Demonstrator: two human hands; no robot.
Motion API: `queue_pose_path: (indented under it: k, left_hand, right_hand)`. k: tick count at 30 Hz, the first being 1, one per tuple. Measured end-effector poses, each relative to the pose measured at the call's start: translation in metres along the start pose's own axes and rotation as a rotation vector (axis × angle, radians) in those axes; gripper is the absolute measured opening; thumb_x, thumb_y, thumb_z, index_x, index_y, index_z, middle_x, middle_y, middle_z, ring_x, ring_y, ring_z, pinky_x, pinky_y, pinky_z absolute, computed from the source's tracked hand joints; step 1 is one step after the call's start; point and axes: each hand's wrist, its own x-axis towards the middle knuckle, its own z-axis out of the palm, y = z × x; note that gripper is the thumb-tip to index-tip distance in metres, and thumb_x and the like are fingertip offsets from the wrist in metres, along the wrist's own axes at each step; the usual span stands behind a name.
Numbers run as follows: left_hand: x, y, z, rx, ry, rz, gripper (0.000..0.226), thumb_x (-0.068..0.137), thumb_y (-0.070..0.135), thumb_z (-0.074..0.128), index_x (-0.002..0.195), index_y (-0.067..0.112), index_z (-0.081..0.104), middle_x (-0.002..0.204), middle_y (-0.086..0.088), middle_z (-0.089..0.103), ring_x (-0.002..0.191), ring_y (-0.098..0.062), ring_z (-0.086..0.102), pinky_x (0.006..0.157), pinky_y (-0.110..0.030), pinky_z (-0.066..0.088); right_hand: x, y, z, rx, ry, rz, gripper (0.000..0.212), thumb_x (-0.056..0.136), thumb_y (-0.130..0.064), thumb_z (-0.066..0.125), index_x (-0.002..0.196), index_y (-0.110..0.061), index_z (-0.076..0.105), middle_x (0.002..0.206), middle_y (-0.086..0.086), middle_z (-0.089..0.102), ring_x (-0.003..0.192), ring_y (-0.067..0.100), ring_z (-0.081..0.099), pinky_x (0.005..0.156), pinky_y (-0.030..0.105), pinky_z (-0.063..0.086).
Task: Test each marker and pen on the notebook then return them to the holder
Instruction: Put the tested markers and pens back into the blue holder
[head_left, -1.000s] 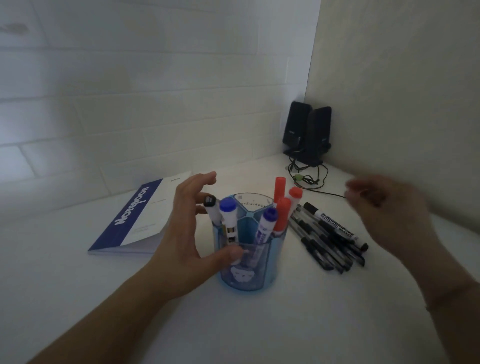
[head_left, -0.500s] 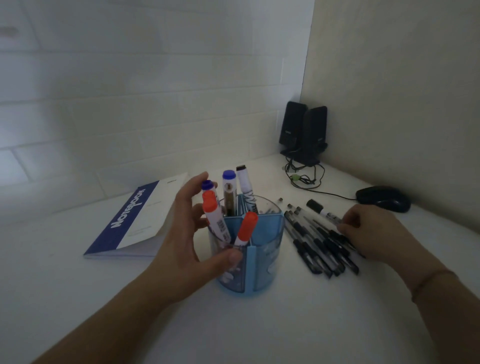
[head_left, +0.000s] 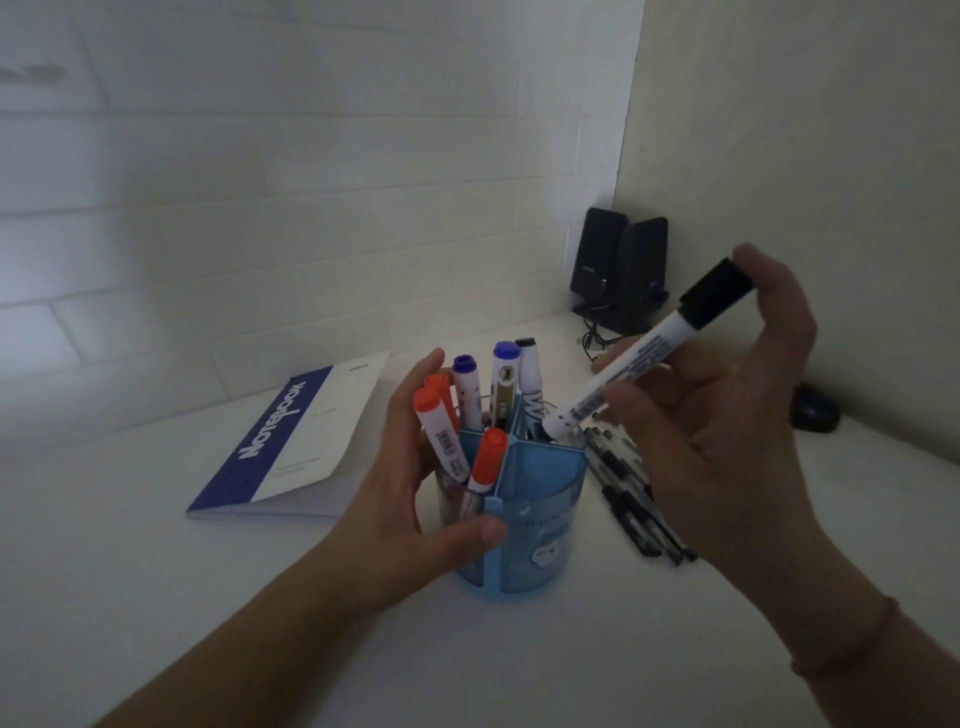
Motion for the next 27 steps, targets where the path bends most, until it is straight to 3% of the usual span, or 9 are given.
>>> queue_pose_path:
  k: [4,7,11,15,17,19,21,22,27]
  left_hand:
    - [0.002,0.001,0.001,0.029,0.025,0.022,0.103,0.062,0.041,0.075,0.139,0.057,0.008,0.147,0.029,0.023,0.136,0.005,0.027,0.092,-0.007,0.04]
    - [0.003,0.001,0.001,0.051,0.029,0.03,0.102,0.063,0.038,0.075,0.142,0.048,0.01,0.14,0.032,0.029,0.132,0.006,0.034,0.09,-0.008,0.042]
    - [0.003,-0.002,-0.002,0.133,0.07,0.041,0.103,0.063,0.044,0.075,0.143,0.04,0.011,0.131,0.027,0.036,0.127,0.0,0.04,0.09,-0.012,0.043]
    - [0.002,-0.002,-0.005,0.11,0.051,0.062,0.091,0.07,0.038,0.065,0.144,0.039,0.012,0.14,0.016,0.033,0.132,-0.008,0.038,0.098,-0.02,0.041]
    - [0.003,-0.003,-0.008,0.107,0.098,0.074,0.085,0.068,0.036,0.059,0.142,0.042,0.017,0.139,0.018,0.036,0.13,-0.012,0.04,0.103,-0.032,0.039]
    - [0.005,-0.006,-0.011,0.087,0.138,0.069,0.081,0.066,0.035,0.057,0.139,0.046,0.022,0.135,0.021,0.04,0.126,-0.013,0.044,0.102,-0.04,0.039]
    - [0.005,-0.007,-0.01,0.083,0.139,0.06,0.076,0.07,0.038,0.056,0.138,0.046,0.023,0.134,0.02,0.04,0.124,-0.012,0.047,0.1,-0.039,0.041]
    - [0.005,-0.008,-0.01,0.088,0.132,0.054,0.075,0.071,0.039,0.055,0.139,0.046,0.023,0.134,0.019,0.04,0.123,-0.012,0.048,0.099,-0.038,0.042]
    - [0.005,-0.009,-0.011,0.085,0.117,0.036,0.076,0.072,0.042,0.057,0.139,0.046,0.023,0.135,0.017,0.041,0.124,-0.014,0.048,0.101,-0.04,0.042]
  right_hand:
    - [0.001,0.009,-0.003,-0.03,0.022,-0.028,0.079,0.081,0.009,0.063,0.13,-0.038,0.023,0.109,0.008,0.058,0.084,0.026,0.068,0.076,0.045,0.057]
    - [0.002,0.015,-0.005,-0.108,0.025,-0.015,0.072,0.082,0.003,0.064,0.134,-0.033,0.03,0.107,0.003,0.059,0.082,0.02,0.068,0.074,0.042,0.057]
    - [0.002,0.016,-0.006,-0.313,-0.106,-0.05,0.052,0.087,-0.021,0.059,0.134,-0.036,0.041,0.112,-0.02,0.06,0.096,0.001,0.063,0.081,0.022,0.054]
    - [0.003,0.018,-0.019,-0.309,-0.437,0.175,0.054,0.09,-0.052,0.035,0.139,-0.057,0.012,0.135,-0.027,0.046,0.123,-0.008,0.044,0.098,0.023,0.038]
    - [0.006,0.028,-0.03,-0.303,-0.34,0.284,0.05,0.09,-0.05,0.035,0.137,-0.056,0.018,0.126,-0.022,0.056,0.111,-0.006,0.054,0.089,0.02,0.043]
    - [0.01,0.047,-0.046,-0.516,-0.204,0.332,0.026,0.094,-0.037,0.045,0.119,-0.043,0.047,0.103,-0.018,0.065,0.09,-0.002,0.06,0.072,0.017,0.044]
    - [0.011,0.066,-0.06,-0.827,-0.256,0.451,0.007,0.089,-0.032,0.057,0.096,-0.032,0.058,0.094,-0.01,0.065,0.078,0.004,0.057,0.068,0.022,0.044]
    - [0.009,0.075,-0.065,-0.926,-0.327,0.511,0.007,0.087,-0.034,0.06,0.091,-0.029,0.06,0.092,-0.006,0.065,0.076,0.007,0.057,0.07,0.025,0.045]
    - [0.003,0.097,-0.066,-1.004,-0.437,0.684,0.011,0.084,-0.038,0.063,0.079,-0.028,0.062,0.085,-0.003,0.065,0.077,0.014,0.06,0.075,0.031,0.051]
